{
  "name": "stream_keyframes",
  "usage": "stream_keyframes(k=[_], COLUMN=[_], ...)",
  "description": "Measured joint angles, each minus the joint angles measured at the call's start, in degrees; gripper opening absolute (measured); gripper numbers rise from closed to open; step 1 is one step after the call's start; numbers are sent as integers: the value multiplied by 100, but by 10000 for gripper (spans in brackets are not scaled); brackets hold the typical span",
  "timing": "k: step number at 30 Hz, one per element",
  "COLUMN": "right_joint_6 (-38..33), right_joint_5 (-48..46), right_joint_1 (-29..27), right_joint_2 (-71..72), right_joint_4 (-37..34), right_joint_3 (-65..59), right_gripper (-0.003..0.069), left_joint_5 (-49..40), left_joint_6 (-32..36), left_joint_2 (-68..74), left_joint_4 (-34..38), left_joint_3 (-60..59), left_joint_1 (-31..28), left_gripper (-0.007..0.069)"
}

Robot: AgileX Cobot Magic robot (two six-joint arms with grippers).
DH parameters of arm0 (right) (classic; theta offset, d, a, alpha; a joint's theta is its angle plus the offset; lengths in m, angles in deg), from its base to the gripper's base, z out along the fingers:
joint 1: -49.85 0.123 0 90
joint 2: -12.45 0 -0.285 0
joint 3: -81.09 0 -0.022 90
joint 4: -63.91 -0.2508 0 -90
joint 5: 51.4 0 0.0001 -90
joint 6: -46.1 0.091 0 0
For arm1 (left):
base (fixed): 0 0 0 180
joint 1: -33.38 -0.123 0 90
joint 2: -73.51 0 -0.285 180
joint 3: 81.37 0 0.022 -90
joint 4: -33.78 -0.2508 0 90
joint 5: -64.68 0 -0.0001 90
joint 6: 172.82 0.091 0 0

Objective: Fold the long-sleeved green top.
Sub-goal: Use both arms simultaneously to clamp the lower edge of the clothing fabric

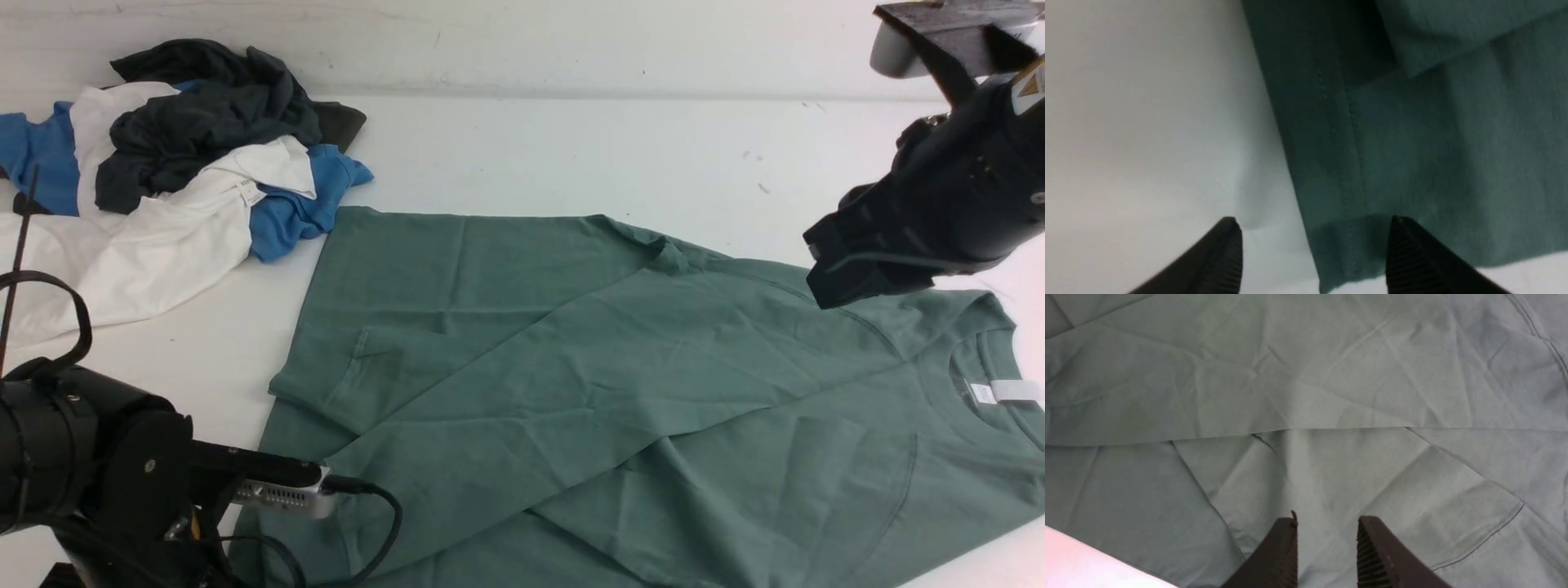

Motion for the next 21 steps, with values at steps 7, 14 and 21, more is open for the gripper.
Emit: stream_keyframes(k=[7,14,21], right_joint_6=[0,-143,-891], right_joint_5=[0,14,62], right_joint_1=[0,0,159], right_joint_2=[0,27,337], right_joint_4=[-11,-46,-541], right_joint_3=[0,-48,-1125], right_gripper=[202,202,202], left_joint_5=[39,21,-331], left_joint_6=[-610,-624,-529], left_joint_2=[176,214,1], left_joint_4=[242,525,353], left_joint_3=[17,48,30], left_joint_1=[0,10,10], left_gripper=[374,41,16])
